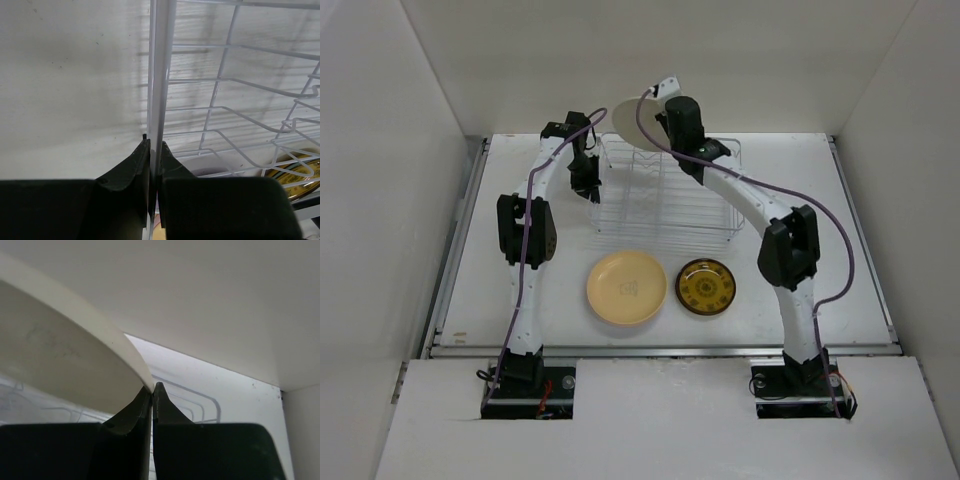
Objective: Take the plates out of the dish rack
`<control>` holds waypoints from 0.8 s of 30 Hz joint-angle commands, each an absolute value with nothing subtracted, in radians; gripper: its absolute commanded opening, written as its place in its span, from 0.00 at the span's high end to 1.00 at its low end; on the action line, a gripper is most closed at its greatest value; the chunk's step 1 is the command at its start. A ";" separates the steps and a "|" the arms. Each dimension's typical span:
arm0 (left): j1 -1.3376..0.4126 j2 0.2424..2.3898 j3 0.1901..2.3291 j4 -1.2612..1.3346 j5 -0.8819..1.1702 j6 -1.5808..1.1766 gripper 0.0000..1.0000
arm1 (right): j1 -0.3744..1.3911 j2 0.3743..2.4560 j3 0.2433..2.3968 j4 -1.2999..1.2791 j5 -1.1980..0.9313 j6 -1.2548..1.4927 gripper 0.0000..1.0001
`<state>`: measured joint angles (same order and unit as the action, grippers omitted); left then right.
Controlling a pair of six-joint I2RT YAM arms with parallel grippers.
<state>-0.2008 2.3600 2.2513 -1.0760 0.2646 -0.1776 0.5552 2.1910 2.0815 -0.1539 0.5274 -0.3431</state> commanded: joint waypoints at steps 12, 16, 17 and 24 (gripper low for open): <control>-0.173 2.410 2.195 -1.055 0.414 -0.356 1.00 | 0.584 1.855 1.990 -0.329 0.464 -0.122 1.00; -0.173 2.419 2.221 -1.055 0.396 -0.344 1.00 | 0.584 1.697 1.788 -0.454 0.041 -0.103 1.00; -0.173 2.419 2.221 -1.055 0.396 -0.328 1.00 | 0.584 1.672 1.711 -0.507 -0.007 -0.092 1.00; -0.173 2.428 2.292 -1.074 0.295 -0.230 1.00 | 0.635 1.641 1.559 -0.757 -0.322 -0.052 1.00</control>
<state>-0.1963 2.3768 2.2738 -1.0641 0.3264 -0.2028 0.5980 1.6424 1.5833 -0.6308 -0.0982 -0.0986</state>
